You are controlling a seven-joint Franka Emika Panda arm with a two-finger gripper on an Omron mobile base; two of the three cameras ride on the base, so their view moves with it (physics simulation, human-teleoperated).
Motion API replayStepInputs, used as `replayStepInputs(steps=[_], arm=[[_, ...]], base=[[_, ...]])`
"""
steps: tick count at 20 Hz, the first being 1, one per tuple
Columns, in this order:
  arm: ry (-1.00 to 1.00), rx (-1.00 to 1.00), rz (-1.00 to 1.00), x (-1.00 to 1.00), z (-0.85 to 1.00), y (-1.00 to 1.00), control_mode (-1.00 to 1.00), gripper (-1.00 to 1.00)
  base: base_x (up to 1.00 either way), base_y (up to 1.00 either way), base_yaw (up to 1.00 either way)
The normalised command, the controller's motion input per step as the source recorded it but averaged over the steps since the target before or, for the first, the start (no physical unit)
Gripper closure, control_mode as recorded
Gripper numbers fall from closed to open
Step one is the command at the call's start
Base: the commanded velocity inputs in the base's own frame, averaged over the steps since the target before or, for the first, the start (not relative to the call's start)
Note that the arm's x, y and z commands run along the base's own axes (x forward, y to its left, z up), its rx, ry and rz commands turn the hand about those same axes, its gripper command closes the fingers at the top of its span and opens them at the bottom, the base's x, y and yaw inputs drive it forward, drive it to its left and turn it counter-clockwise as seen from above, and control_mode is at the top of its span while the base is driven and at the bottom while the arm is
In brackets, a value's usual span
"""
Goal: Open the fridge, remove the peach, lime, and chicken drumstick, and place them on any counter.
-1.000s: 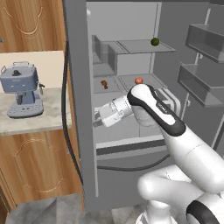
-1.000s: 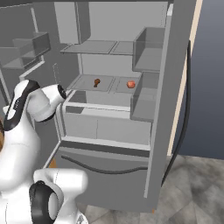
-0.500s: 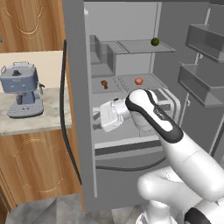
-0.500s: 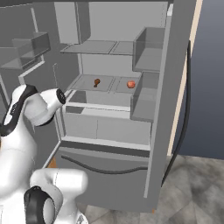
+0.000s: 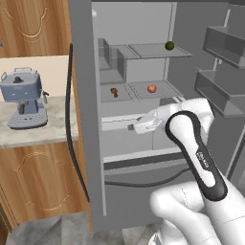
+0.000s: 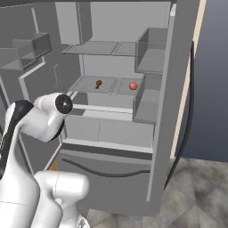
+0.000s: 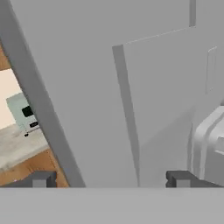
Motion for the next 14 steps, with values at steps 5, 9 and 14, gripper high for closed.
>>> replayStepInputs(steps=[5, 9, 14], arm=[[0.43, -0.1, -0.68, 0.0, 0.57, -0.67, -1.0, -1.0], [0.51, -0.14, -0.52, 0.02, 0.49, -0.98, -1.0, -1.0], [-0.03, -0.04, -0.06, -0.11, -0.01, -0.27, -1.0, -1.0]], base=[[0.0, 0.0, 0.0], [0.0, 0.0, 0.0], [0.0, 0.0, 0.0]])
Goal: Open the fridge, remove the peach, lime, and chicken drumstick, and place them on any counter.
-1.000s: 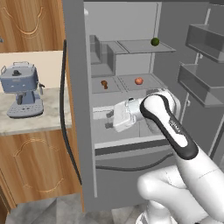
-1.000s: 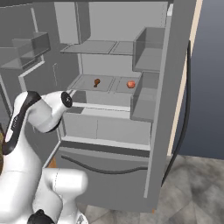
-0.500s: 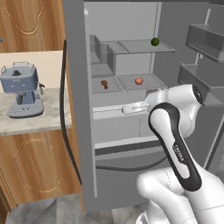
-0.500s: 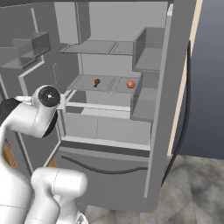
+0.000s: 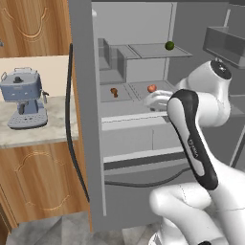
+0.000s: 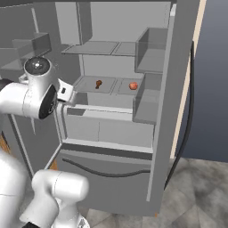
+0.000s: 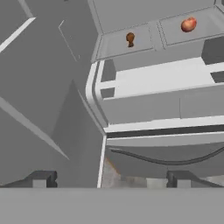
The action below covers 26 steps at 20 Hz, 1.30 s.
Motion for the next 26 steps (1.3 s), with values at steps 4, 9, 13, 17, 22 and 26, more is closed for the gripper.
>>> replayStepInputs(steps=[4, 9, 13, 17, 22, 26], arm=[[-0.17, -0.09, 0.01, -0.8, 0.02, -0.5, -1.0, -1.0], [-0.15, -0.18, 0.01, -0.75, 0.26, -0.2, -1.0, -1.0], [0.0, -0.04, -0.01, -0.43, 0.3, 0.0, -1.0, -1.0], [0.0, -0.01, -0.04, -0.13, 0.3, 0.0, -1.0, -1.0], [0.0, 0.0, -0.04, -0.19, 0.13, -0.03, -1.0, -1.0], [0.0, 0.0, 0.0, -0.03, 0.08, -0.04, -1.0, -1.0]], base=[[0.0, 0.0, 0.0], [0.0, 0.0, 0.0], [0.0, 0.0, 0.0], [0.0, 0.0, 0.0], [0.0, 0.0, 0.0], [0.0, 0.0, 0.0]])
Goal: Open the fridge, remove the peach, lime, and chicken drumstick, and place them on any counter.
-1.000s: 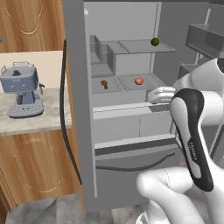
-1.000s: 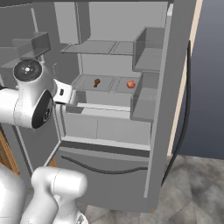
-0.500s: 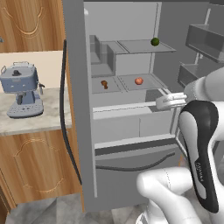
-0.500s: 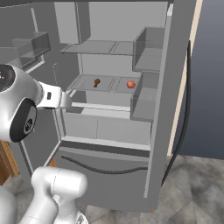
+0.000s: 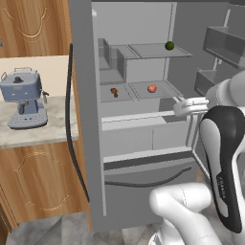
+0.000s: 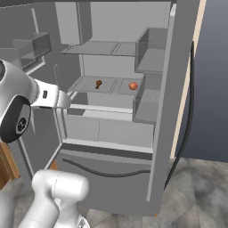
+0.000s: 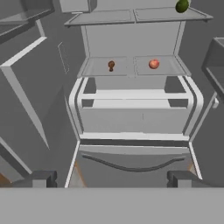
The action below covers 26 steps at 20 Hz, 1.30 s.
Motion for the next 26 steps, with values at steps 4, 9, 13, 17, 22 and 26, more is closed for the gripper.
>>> replayStepInputs(steps=[4, 9, 13, 17, 22, 26], arm=[[0.0, 0.0, -0.02, 0.0, 0.0, -0.08, -1.0, -1.0], [0.0, 0.0, -0.03, 0.0, 0.0, -0.04, 1.0, -1.0], [0.0, 0.0, 0.0, 0.0, 0.0, 0.0, 1.0, -1.0], [0.0, 0.0, 0.0, 0.0, 0.0, 0.0, 1.0, -1.0], [0.0, 0.0, 0.0, 0.0, 0.0, 0.0, 1.0, -1.0], [0.0, 0.0, 0.0, 0.0, 0.0, 0.0, 1.0, -1.0]], base=[[0.0, 0.0, 0.0], [0.0, 0.0, 0.0], [0.4, -0.04, 0.0], [0.61, -0.08, 0.0], [0.38, -0.3, -0.02], [0.6, -0.28, -0.02]])
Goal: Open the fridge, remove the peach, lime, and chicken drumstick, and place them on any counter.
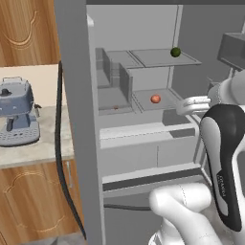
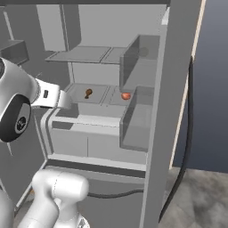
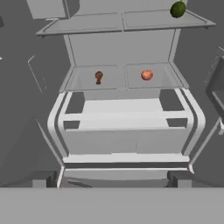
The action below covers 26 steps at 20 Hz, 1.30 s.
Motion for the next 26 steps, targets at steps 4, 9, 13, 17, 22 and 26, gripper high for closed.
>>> replayStepInputs(steps=[4, 9, 13, 17, 22, 26], arm=[[0.0, 0.0, 0.0, 0.0, 0.0, 0.0, 1.0, -1.0], [0.0, 0.0, 0.0, 0.0, 0.0, 0.0, 1.0, -1.0], [0.0, 0.0, 0.0, 0.0, 0.0, 0.0, 1.0, -1.0], [0.0, 0.0, 0.0, 0.0, 0.0, 0.0, -1.0, -1.0], [0.01, -0.01, -0.03, -0.08, 0.14, 0.0, -1.0, -1.0], [0.01, -0.02, -0.2, -0.02, 0.3, -0.12, -1.0, -1.0]], base=[[0.7, -0.15, 0.0], [0.8, 0.0, 0.0], [0.84, 0.0, 0.0], [0.26, 0.0, 0.02], [0.0, 0.0, 0.0], [0.0, 0.0, 0.0]])
